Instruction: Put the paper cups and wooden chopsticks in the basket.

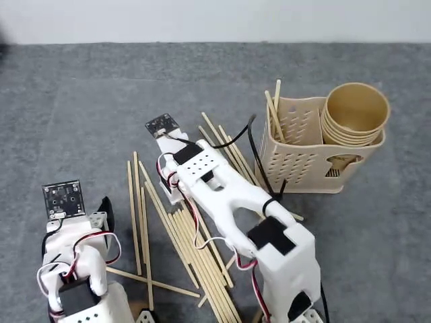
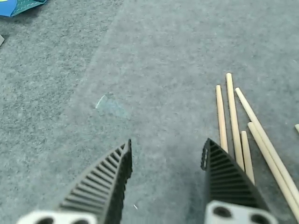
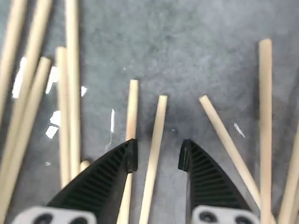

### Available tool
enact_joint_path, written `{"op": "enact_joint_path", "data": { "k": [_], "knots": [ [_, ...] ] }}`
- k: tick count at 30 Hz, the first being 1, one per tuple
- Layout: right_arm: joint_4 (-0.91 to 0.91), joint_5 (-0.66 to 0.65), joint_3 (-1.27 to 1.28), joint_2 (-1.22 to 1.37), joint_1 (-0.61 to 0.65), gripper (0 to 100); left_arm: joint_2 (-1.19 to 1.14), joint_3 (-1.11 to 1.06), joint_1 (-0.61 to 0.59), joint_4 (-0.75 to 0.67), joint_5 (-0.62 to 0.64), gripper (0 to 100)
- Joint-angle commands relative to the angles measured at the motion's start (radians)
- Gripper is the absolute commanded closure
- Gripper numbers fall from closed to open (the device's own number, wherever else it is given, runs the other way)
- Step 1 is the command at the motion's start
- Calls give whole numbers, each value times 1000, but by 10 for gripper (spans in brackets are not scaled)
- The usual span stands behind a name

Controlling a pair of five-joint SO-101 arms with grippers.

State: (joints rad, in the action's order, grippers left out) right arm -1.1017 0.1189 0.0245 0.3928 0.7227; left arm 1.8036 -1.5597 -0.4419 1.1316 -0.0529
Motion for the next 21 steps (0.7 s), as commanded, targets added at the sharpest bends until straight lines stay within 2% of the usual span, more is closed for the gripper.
{"op": "enact_joint_path", "data": {
  "k": [1,21],
  "knots": [
    [-38,9,-46,-97,27,840,15,10,0,-20,0,769],
    [25,2,-43,101,18,855,15,10,0,-18,0,769]
  ]
}}
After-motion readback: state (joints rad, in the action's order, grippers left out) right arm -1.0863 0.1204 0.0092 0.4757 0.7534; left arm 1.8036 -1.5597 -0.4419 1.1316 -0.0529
